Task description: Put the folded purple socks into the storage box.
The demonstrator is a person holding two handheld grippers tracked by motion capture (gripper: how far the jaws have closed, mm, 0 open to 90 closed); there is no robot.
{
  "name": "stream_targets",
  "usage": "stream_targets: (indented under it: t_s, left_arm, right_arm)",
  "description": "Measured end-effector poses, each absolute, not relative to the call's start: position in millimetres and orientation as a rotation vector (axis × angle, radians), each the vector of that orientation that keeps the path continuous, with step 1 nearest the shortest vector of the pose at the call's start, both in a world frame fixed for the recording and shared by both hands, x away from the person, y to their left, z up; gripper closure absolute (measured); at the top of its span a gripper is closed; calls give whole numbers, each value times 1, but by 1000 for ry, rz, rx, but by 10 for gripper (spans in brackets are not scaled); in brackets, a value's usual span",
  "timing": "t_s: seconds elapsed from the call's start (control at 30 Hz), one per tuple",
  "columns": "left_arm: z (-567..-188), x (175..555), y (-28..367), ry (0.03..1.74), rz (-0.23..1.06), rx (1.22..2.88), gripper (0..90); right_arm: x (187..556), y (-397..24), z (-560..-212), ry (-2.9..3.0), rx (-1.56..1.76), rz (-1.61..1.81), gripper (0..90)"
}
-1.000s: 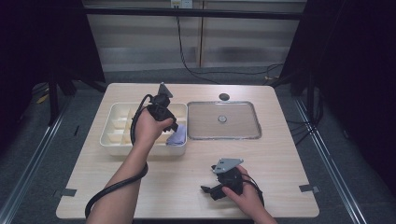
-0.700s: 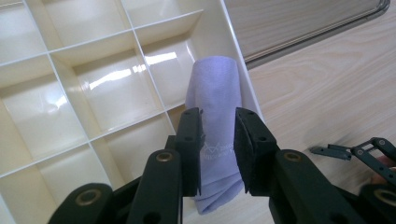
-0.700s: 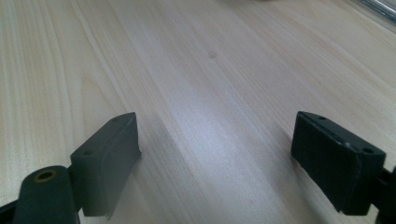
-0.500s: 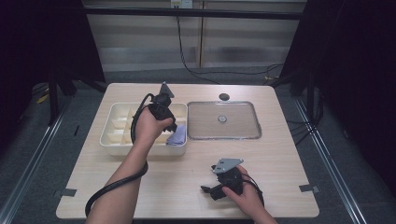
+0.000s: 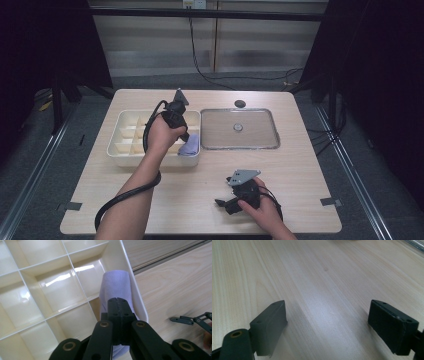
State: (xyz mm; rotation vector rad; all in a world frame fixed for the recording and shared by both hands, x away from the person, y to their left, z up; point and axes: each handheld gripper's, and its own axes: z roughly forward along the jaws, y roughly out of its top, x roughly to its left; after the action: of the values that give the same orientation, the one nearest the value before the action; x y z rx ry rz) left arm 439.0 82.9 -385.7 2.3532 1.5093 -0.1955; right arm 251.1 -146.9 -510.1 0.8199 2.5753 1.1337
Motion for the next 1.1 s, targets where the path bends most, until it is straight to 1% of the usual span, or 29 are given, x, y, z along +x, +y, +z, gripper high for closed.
stream_targets:
  t_s: [0.57, 1.1]
  left_arm:
    - [-413, 439, 82, 1543, -264, 2362, 900]
    - [-426, 434, 80, 1548, -277, 2363, 900]
  right_arm:
    - [251, -147, -510, 2576, 820, 1134, 144]
    - [251, -147, -510, 2577, 820, 1134, 144]
